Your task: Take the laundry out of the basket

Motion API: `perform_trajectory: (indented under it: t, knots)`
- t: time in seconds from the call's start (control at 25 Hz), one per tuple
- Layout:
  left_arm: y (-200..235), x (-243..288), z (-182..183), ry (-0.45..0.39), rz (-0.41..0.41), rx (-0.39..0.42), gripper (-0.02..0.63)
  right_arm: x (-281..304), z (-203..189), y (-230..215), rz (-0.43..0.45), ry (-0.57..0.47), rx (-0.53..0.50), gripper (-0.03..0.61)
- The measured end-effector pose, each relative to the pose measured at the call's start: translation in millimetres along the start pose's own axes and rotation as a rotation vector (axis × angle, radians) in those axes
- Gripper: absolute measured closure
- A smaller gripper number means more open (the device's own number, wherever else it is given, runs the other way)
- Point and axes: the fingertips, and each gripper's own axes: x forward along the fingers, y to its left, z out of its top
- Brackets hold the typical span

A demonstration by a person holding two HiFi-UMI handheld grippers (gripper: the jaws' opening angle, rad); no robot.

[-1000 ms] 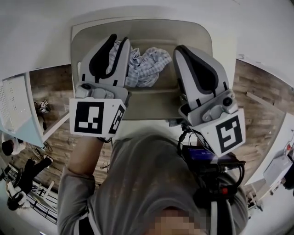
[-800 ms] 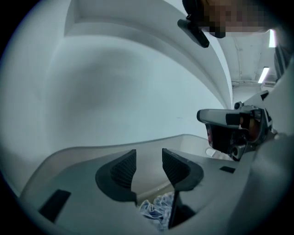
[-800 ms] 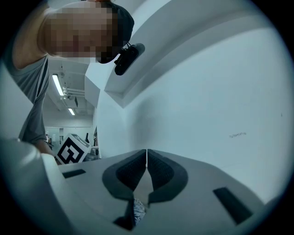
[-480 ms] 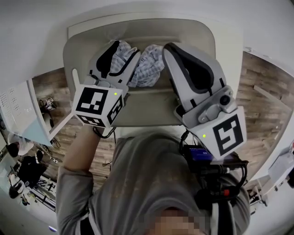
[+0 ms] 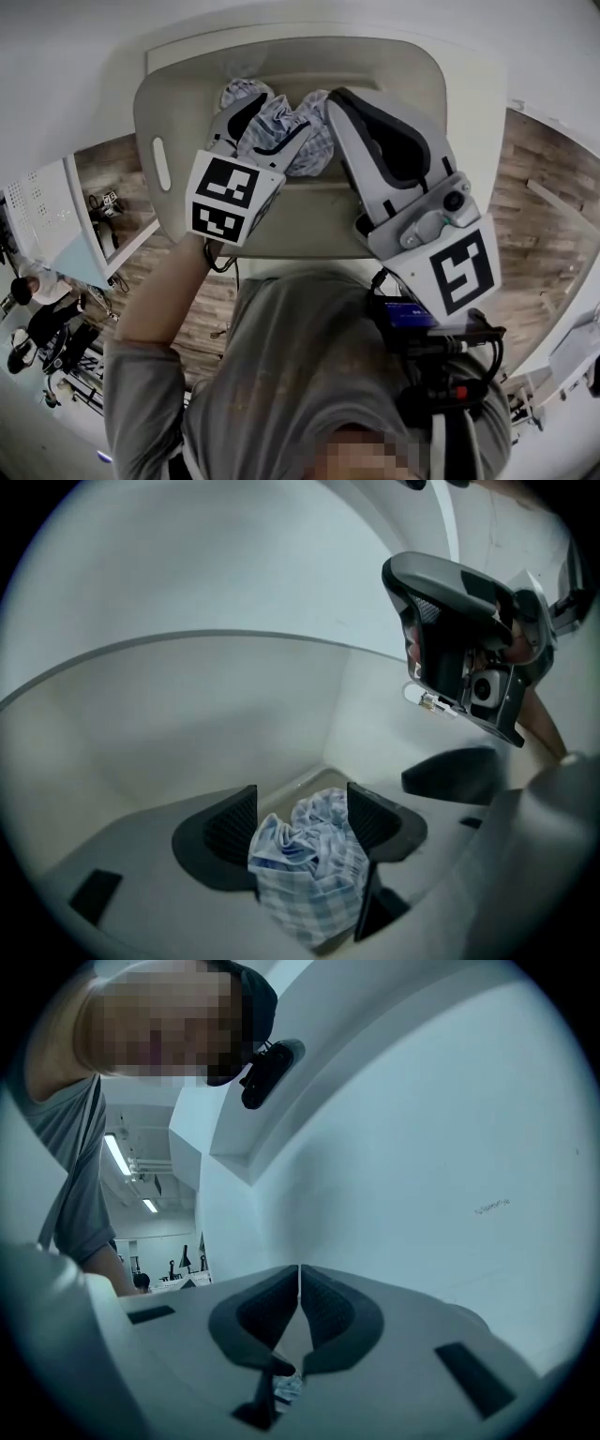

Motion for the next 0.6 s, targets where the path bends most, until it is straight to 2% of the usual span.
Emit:
perform_trajectory:
  t: [0.24,0.36,0.48,0.6]
  knots:
    - [0.9,12.0,-28.5,0.121,-0.013,0.012,0.314,-2.5,2.4,3.0,0.016,-0.017,0.020,0.565]
    - [4.3,17.7,-47.2,0.181,-0.022,-0.030,0.314,-1.4,1.2,3.5,0.023,-0.023,0.030,0.565]
    - [9.3,19.5,-55.7,0.206,-0.015,-0.061,0.316,-1.2,3.1,3.4,0.031,-0.033,0.040,0.565]
    - [11.5,23.7,-55.4,0.226,-0.008,-0.027,0.318,-3.4,5.8,4.4,0.033,-0.039,0.040,0.565]
